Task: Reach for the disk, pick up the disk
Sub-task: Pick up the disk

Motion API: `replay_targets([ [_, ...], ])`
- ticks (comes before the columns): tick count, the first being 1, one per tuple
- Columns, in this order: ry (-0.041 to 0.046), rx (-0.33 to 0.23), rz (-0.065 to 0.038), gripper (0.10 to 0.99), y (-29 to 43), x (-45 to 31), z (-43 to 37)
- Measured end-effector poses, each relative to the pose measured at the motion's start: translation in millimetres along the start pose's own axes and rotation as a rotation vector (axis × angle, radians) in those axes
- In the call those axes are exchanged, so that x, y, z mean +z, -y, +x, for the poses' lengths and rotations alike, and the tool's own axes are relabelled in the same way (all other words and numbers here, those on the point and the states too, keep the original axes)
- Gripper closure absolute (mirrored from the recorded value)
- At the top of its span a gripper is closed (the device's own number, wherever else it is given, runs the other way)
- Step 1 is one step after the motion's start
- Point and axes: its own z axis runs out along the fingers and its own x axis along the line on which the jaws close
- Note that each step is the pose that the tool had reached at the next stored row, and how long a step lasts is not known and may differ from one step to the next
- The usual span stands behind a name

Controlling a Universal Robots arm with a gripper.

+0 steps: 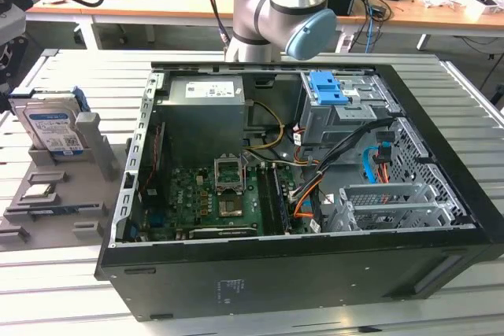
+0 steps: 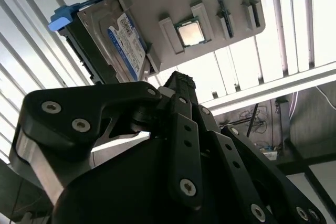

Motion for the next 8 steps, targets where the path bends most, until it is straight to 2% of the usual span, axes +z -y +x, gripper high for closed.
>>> replay_targets([
  [8, -0.003, -0.077, 0.0, 0.98, 0.0, 0.0, 0.0],
])
